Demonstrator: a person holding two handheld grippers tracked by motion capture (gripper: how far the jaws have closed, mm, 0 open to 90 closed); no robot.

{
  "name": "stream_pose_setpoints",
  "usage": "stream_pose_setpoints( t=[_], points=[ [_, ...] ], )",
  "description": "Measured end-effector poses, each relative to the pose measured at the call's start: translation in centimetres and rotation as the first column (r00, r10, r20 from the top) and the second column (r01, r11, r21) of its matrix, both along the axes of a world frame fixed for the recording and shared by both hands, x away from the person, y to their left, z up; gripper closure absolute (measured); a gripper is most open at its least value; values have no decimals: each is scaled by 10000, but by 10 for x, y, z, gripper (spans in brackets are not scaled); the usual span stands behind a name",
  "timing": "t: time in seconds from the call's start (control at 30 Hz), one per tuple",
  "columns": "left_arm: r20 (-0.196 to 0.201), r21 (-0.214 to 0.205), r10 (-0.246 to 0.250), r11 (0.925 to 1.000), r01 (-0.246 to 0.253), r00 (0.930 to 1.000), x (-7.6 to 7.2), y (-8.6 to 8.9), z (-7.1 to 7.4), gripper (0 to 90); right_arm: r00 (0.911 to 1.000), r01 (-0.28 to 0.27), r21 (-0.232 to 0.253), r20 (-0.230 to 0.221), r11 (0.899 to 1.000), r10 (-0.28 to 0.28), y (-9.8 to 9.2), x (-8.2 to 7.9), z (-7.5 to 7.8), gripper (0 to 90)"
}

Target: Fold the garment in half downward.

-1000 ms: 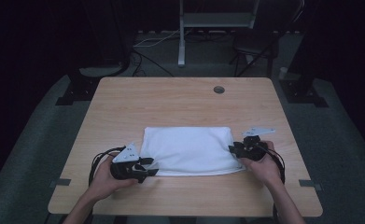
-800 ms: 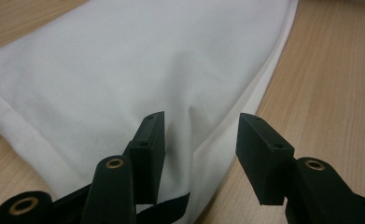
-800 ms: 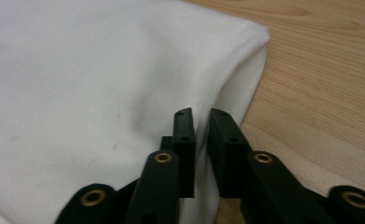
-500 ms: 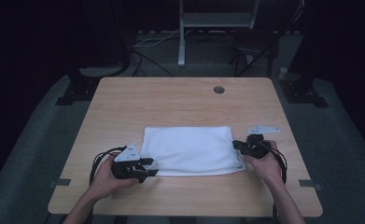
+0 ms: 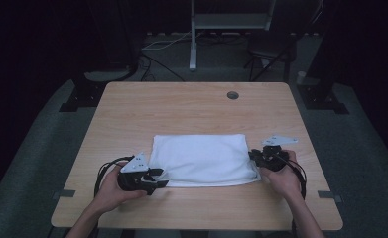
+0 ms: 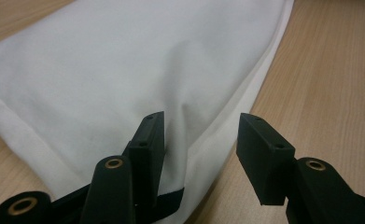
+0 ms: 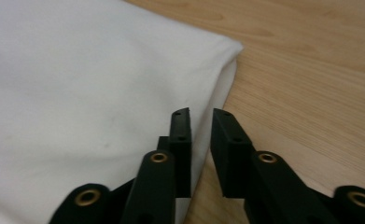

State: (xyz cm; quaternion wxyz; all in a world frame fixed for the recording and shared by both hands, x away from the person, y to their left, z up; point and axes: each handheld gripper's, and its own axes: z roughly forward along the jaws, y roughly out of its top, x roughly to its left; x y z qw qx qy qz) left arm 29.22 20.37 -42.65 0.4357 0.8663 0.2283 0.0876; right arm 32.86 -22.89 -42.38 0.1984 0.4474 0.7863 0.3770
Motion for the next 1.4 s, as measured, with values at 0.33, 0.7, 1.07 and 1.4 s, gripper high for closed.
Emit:
stream_pose_setpoints(
  t=[0.33, 0.7, 1.07, 1.4],
  points=[
    [49, -235, 530, 9983, -529, 9986, -10, 23, -4, 505, 9956, -502, 1135, -726, 9923, 587, -14, -37, -2, 658],
    [-268, 103, 722, 9974, -719, 9970, -7, 19, -6, 640, 9910, -555, 1648, -1116, 9848, 745, -14, -41, -12, 801],
    [-218, 2, 613, 9981, -613, 9979, -10, 22, -3, 631, 9959, -559, 1030, -654, 9931, 629, -17, -47, -6, 798],
    [-229, -164, 539, 9984, -543, 9983, -4, 14, -8, 663, 9873, -1007, 1408, -1083, 9849, 1165, -9, -47, -12, 688]
  ],
)
